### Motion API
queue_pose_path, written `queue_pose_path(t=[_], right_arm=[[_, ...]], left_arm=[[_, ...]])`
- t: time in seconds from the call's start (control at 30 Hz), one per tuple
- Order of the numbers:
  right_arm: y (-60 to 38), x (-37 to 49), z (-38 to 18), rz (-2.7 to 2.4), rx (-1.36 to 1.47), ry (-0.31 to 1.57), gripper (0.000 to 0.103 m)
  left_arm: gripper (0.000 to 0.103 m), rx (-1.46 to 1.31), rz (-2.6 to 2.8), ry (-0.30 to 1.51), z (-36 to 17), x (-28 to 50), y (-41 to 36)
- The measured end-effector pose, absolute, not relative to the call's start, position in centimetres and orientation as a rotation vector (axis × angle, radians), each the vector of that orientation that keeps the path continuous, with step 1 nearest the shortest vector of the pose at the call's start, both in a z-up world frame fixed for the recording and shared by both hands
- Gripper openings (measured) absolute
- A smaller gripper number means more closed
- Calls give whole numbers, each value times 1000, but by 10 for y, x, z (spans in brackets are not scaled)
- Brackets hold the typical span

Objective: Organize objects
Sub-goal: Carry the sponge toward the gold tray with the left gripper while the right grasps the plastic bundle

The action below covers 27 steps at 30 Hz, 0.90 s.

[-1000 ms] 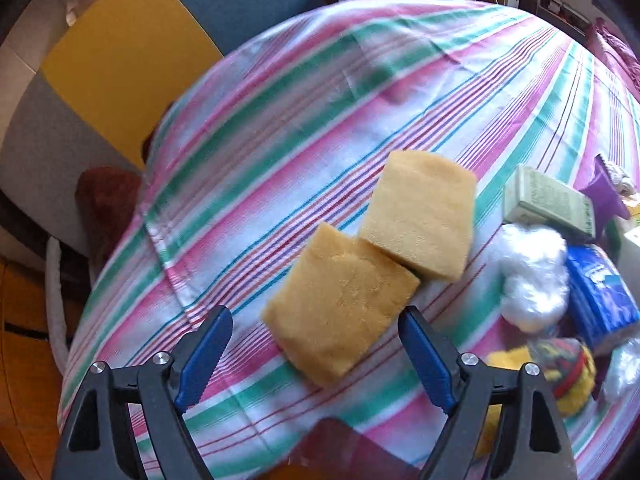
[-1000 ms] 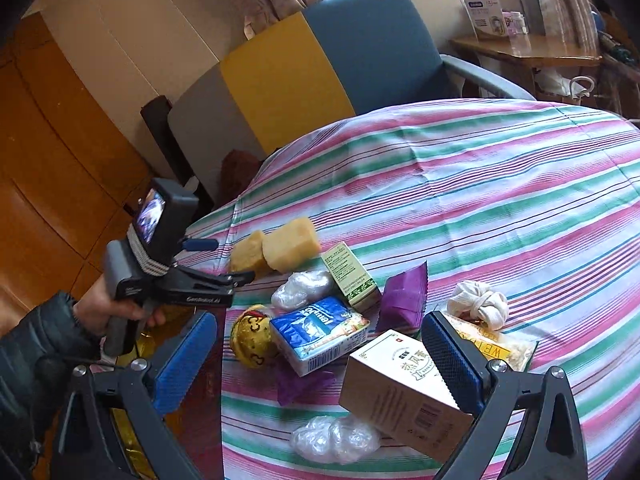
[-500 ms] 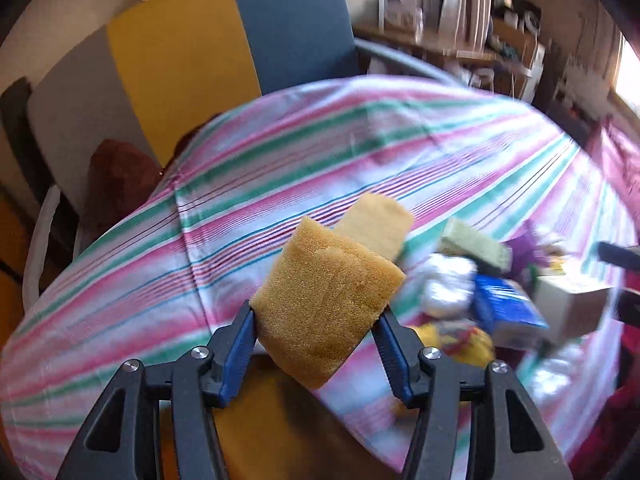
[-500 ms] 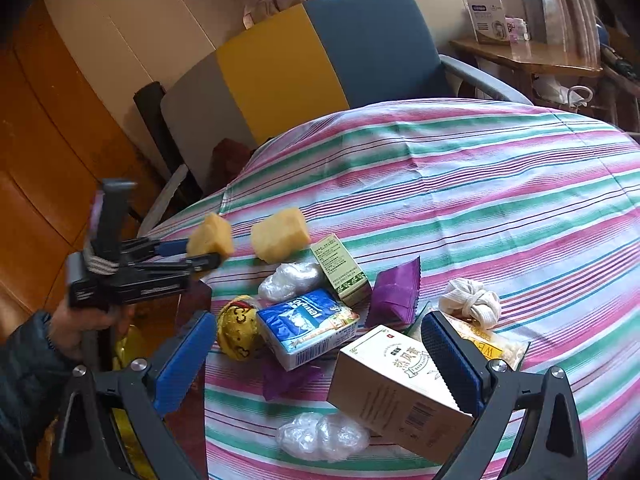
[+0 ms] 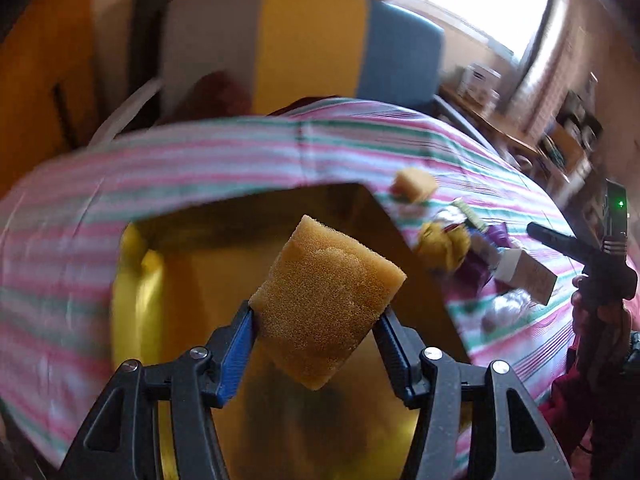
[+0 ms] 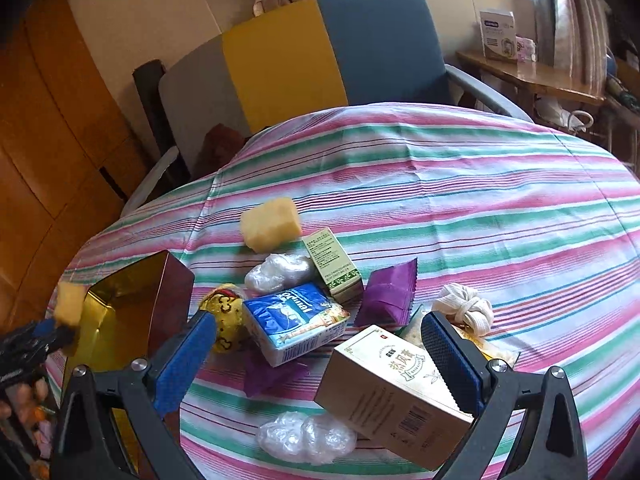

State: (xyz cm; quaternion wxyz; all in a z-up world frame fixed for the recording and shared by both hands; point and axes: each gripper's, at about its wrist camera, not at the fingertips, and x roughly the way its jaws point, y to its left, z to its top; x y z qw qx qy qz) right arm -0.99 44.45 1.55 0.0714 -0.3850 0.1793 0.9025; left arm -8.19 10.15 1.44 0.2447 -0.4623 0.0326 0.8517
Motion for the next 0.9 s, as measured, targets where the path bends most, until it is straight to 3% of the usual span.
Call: queue_pose_path(t=[0.07, 0.2, 0.37, 0.5, 0.63, 0.67, 0.73, 0.9], right_arm=[[441, -11, 16, 2727, -1154, 509, 98], [437, -13, 11, 2745, -1211, 522, 81], [404, -10, 1, 2823, -1420, 446, 81], [366, 6, -13, 2793, -1595, 197, 80], [360, 17, -16, 2769, -1612, 101, 80], [360, 18, -17, 2760, -1613, 84, 79], [359, 19, -14, 2738, -1602, 24, 67], [347, 28, 6, 2851, -1612, -30, 67]], left_arm=[[59, -1283, 2359, 49, 6, -68, 78], [59, -1311, 2373, -25, -7, -48, 50], [59, -1288, 2387, -42, -11, -34, 34], [59, -1305, 2368, -112, -20, -34, 24], [59, -1301, 2350, -136, -22, -30, 21], [59, -1295, 2349, -142, -22, -29, 20], [60, -1287, 2350, -150, -20, -28, 18], [60, -1270, 2364, -181, -18, -26, 9]])
